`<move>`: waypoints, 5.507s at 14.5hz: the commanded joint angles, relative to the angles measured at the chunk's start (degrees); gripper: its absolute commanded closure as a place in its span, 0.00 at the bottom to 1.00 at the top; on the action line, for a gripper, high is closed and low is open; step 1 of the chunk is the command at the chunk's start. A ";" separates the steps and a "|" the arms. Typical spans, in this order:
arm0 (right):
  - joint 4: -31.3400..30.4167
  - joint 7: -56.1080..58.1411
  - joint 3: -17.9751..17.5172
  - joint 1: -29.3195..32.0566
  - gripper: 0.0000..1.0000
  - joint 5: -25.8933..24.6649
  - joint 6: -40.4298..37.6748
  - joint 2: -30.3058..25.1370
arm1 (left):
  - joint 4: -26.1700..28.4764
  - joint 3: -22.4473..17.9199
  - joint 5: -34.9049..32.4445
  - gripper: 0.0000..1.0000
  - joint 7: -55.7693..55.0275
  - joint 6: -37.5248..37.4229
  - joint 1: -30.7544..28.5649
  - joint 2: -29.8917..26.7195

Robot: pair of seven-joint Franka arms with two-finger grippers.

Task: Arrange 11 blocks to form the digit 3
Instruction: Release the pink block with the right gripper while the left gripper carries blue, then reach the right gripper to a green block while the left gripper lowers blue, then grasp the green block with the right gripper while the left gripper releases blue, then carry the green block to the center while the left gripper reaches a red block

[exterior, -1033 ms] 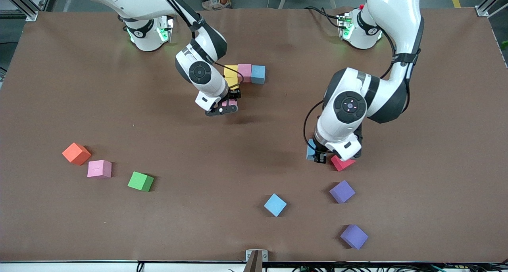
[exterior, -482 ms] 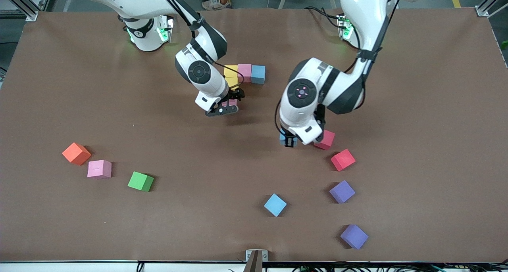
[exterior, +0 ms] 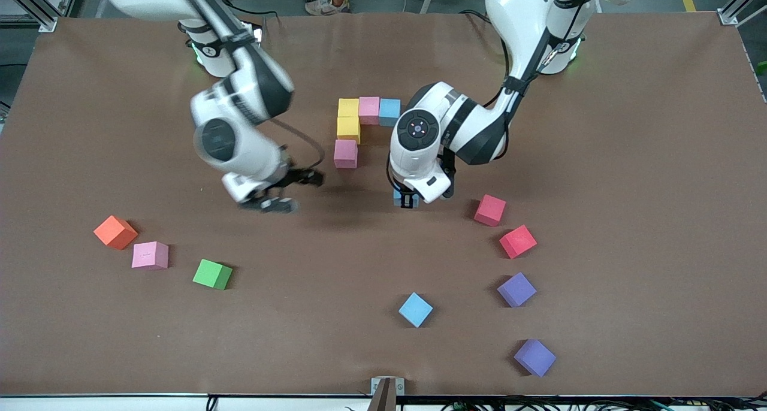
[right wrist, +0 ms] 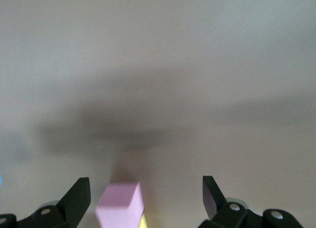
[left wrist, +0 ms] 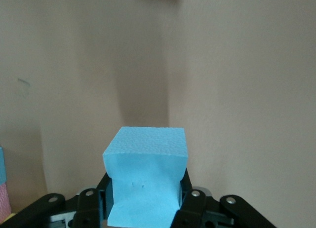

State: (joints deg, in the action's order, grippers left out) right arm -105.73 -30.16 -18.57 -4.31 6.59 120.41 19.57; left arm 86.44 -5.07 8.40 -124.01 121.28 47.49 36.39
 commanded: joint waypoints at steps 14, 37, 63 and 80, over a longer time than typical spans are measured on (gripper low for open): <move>18.27 17.85 9.07 8.44 0.00 -14.14 8.35 20.77 | 1.26 -0.47 0.91 0.84 -11.96 9.24 12.10 5.97; 22.58 12.39 9.07 7.04 0.00 -14.06 8.35 25.78 | 5.57 2.78 1.53 0.84 -14.51 8.71 12.98 5.45; 22.32 13.37 9.07 6.42 0.49 -13.27 9.05 26.41 | 7.25 4.02 -0.75 0.00 -16.88 8.19 13.51 4.48; 2.82 11.44 5.21 -7.19 0.49 -12.91 10.27 11.55 | 6.63 3.05 -11.04 0.00 9.56 -1.31 3.07 -4.14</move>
State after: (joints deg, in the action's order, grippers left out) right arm -97.36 -17.71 -13.42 -10.25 -6.64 128.49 34.74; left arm 92.20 -2.36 -1.24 -119.04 120.67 53.32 33.19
